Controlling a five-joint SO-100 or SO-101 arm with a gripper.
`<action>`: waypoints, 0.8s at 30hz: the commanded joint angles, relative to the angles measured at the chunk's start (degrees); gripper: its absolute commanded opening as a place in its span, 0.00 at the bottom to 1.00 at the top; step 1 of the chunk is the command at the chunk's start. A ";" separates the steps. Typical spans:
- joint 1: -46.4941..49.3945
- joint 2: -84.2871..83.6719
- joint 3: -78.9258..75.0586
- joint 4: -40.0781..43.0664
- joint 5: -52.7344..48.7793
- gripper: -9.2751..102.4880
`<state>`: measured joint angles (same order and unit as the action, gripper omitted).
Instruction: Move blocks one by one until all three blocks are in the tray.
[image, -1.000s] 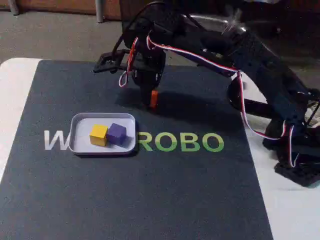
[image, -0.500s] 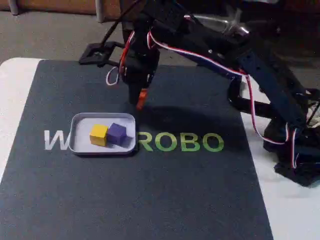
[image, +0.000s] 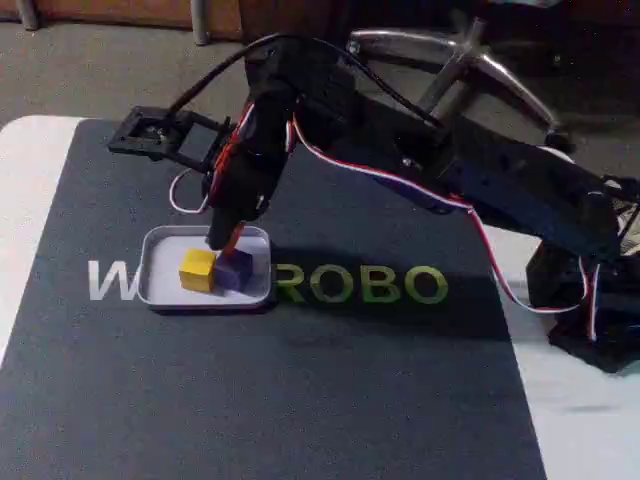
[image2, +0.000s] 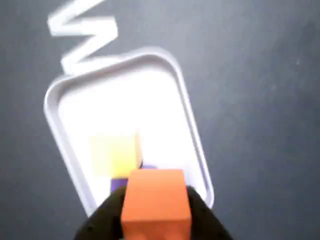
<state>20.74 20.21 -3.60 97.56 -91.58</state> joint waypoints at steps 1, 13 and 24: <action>-0.09 -0.70 -4.04 0.00 0.00 0.01; 0.62 -1.32 -4.04 0.09 0.70 0.17; 0.88 -0.35 -4.13 0.09 1.32 0.39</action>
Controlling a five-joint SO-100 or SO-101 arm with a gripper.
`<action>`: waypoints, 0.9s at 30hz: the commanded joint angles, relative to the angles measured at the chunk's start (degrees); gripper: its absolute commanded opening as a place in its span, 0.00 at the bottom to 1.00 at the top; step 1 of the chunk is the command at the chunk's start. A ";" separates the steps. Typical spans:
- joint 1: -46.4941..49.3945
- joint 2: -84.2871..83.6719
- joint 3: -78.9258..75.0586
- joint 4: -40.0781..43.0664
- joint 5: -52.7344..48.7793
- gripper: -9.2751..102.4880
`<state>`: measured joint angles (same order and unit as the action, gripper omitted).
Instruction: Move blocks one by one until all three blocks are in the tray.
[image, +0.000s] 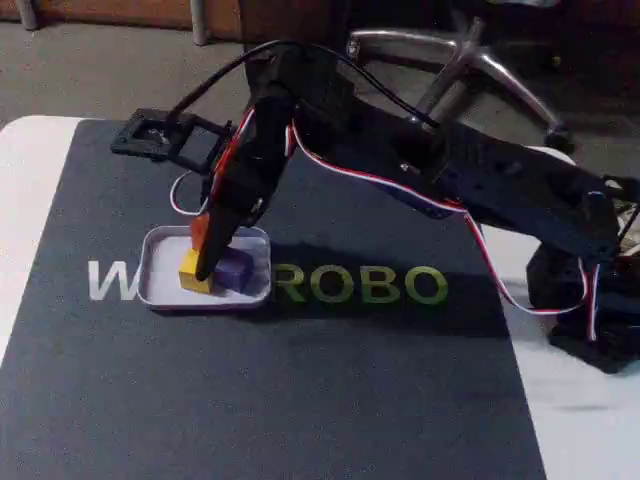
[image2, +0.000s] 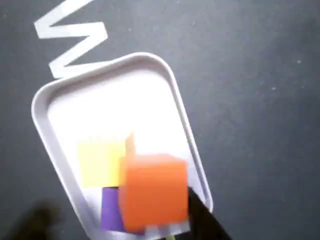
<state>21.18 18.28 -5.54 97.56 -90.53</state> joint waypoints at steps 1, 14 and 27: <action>0.44 1.67 -2.20 0.09 0.26 0.39; 0.79 4.04 -2.20 0.35 2.29 0.34; -0.97 35.33 31.82 0.44 2.46 0.23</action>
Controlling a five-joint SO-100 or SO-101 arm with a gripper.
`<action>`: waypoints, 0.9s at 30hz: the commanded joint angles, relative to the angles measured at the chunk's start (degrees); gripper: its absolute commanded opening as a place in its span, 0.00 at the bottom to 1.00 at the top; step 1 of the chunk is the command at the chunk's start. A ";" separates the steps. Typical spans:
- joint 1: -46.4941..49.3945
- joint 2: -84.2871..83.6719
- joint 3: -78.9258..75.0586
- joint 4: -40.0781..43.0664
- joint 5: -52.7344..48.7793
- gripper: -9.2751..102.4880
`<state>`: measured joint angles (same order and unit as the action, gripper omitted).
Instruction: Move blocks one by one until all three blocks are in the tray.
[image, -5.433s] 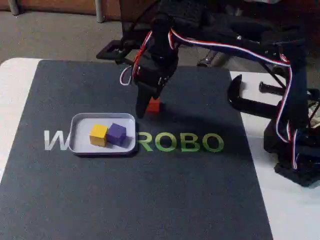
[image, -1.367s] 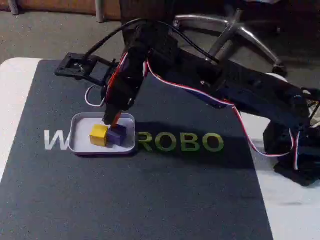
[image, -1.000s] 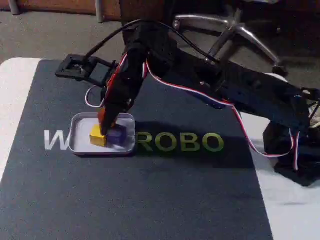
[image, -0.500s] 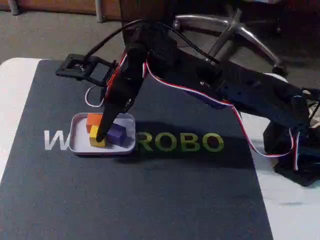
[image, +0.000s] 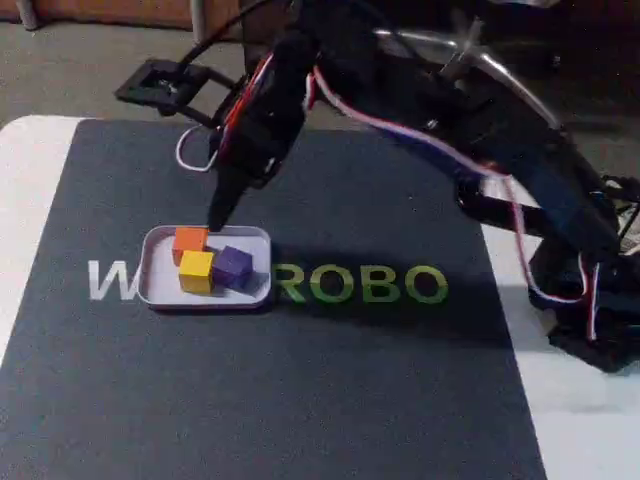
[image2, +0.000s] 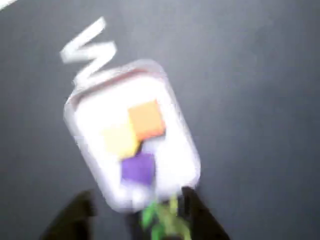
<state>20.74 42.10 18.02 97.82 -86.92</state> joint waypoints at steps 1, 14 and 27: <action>-0.88 14.33 11.25 0.09 -1.23 0.22; -4.83 54.76 58.80 -0.26 -8.53 0.07; -17.31 113.73 113.99 -8.96 -8.88 0.03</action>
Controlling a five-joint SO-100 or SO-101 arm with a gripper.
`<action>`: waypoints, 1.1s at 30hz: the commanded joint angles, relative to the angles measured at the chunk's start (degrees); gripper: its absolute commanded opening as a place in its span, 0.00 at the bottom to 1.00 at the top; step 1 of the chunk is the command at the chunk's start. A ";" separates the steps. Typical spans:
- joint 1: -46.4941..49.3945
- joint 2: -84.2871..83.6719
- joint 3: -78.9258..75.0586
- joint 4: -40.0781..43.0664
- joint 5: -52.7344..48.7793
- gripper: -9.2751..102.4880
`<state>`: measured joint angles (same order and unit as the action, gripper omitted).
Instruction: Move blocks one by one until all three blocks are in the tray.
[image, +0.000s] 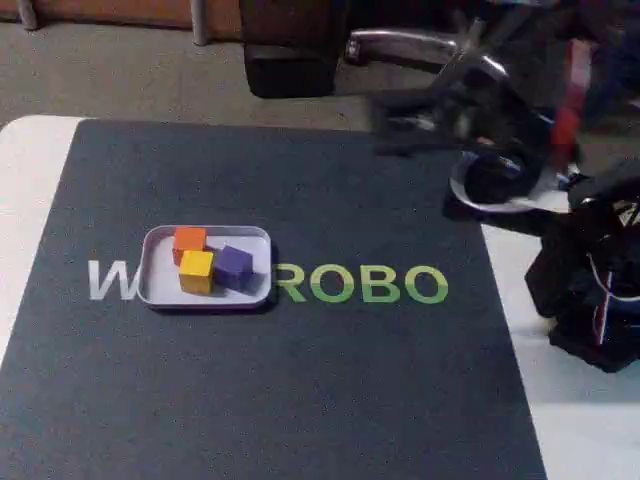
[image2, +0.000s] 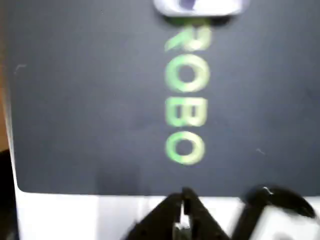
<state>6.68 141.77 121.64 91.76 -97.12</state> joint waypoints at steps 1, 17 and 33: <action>-4.57 17.31 13.71 -4.31 1.85 0.03; -16.26 47.81 50.45 -14.59 6.68 0.02; -14.15 47.81 60.03 -19.25 6.59 0.01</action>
<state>-9.14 189.49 181.85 72.60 -89.82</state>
